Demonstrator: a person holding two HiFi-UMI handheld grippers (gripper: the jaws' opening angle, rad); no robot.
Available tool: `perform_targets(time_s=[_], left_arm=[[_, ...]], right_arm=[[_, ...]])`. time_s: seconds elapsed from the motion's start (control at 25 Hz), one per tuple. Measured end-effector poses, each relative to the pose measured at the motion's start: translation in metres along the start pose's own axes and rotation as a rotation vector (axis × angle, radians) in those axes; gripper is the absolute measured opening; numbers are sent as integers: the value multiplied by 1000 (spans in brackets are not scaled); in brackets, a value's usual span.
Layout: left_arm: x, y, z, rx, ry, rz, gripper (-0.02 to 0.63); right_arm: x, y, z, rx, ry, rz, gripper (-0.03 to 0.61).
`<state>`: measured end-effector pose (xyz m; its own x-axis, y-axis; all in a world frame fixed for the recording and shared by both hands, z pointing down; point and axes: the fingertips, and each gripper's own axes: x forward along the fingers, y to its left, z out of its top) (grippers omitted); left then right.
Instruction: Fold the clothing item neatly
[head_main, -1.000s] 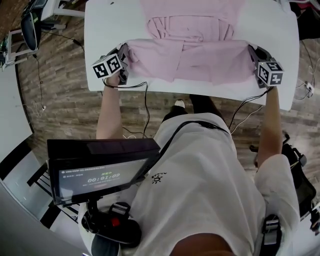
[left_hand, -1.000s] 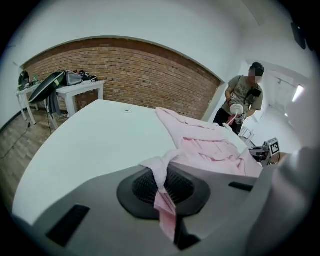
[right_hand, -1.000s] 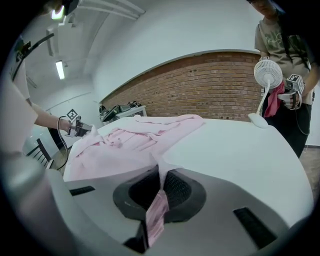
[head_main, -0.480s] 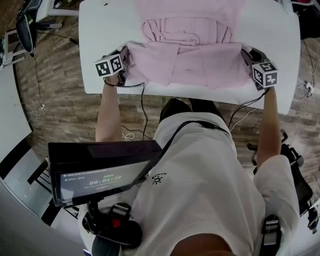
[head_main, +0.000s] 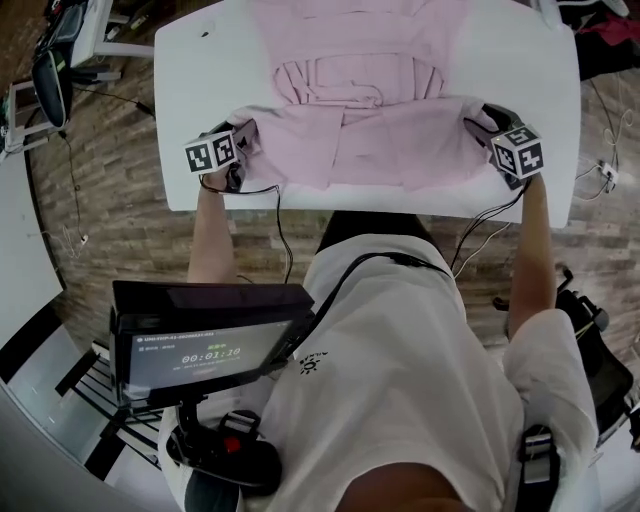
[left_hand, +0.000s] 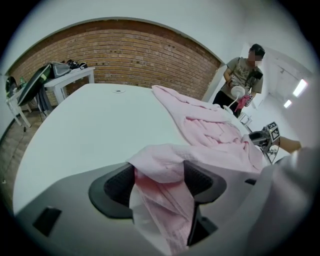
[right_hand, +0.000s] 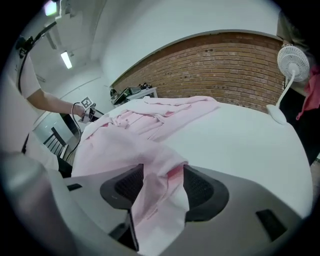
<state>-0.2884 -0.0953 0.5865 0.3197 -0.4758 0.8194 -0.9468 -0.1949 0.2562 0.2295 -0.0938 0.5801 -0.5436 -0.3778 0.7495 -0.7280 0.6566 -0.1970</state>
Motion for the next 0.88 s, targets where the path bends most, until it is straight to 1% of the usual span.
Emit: perform_targets(time_s=[0.04, 0.12, 0.16, 0.28, 0.32, 0.44, 0.6, 0.68, 0.84, 0.88], left_arm=[[-1, -2, -1, -7, -4, -17, 301], [-2, -6, -3, -23, -14, -44, 321], [-3, -7, -3, -28, -19, -55, 341], [-10, -7, 0, -24, -23, -73, 376], [-16, -6, -1, -26, -26, -76, 402], [-40, 3, 2, -39, -55, -85, 402], [-57, 9, 11, -28, -113, -78, 402], [-60, 3, 20, -22, -140, -89, 402], [-67, -24, 29, 12, -173, -146, 399], [-70, -31, 29, 26, -181, -157, 380]], right_arm=[[-3, 0, -3, 11, -3, -6, 232], [-13, -4, -4, 33, -20, -29, 232], [-19, -7, -1, 42, -35, -44, 232], [-37, -7, 10, 53, -81, -86, 232], [-44, -3, 11, 56, -91, -98, 232], [-64, 13, 18, 65, -117, -128, 232], [-68, 29, 24, 73, -162, -139, 232], [-66, 33, 28, 72, -184, -134, 232], [-57, 48, 32, 52, -209, -117, 232], [-53, 54, 32, 41, -208, -109, 231]])
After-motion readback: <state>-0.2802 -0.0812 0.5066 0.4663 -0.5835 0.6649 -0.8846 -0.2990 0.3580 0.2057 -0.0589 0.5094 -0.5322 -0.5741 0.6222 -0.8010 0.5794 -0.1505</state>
